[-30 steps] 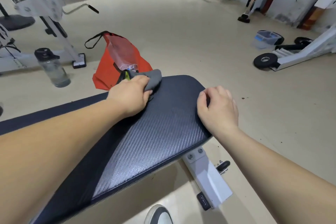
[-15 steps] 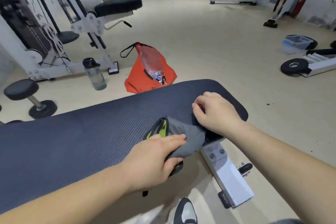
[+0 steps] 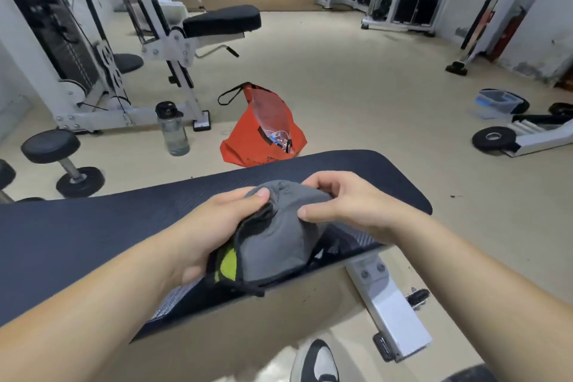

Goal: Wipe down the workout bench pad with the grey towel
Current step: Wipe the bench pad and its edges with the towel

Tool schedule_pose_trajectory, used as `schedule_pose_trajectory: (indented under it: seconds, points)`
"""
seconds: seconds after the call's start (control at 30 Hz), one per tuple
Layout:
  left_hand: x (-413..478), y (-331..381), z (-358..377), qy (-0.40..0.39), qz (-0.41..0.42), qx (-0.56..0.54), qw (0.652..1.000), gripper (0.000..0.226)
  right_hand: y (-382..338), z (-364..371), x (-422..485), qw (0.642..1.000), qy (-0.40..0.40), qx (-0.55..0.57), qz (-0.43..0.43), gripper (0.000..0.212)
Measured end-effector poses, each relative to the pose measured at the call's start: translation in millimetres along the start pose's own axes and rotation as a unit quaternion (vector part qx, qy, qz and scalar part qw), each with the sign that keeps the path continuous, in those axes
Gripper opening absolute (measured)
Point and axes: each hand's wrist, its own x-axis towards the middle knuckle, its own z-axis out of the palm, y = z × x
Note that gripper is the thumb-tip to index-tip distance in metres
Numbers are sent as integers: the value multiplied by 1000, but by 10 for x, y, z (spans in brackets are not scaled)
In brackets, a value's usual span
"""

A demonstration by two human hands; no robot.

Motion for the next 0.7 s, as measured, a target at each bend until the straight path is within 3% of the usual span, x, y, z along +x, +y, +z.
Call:
schedule_pose_trajectory:
  seconds: [0.1, 0.2, 0.33, 0.43, 0.5, 0.57, 0.7]
  points:
    - [59, 44, 57, -19, -17, -74, 997, 31, 2, -112, -17, 980, -15, 193, 37, 44]
    - [239, 68, 132, -22, -30, -118, 992, 37, 42, -146, -24, 975, 36, 201, 87, 52]
    - [580, -4, 225, -14, -57, -46, 997, 59, 251, -356, 42, 966, 222, 42, 128, 64]
    - [756, -152, 303, 47, -2, 129, 991, 69, 413, -545, -2, 934, 310, -113, 139, 74]
    - [784, -180, 317, 70, 54, 265, 960, 54, 490, -603, -25, 893, 334, -243, 179, 74]
    - [791, -173, 304, 84, 107, 372, 918, 45, 519, -557, -37, 857, 287, -367, 219, 67]
    - [837, -216, 199, 91, 158, 471, 863, 38, 478, -195, 14, 844, 103, -469, 239, 69]
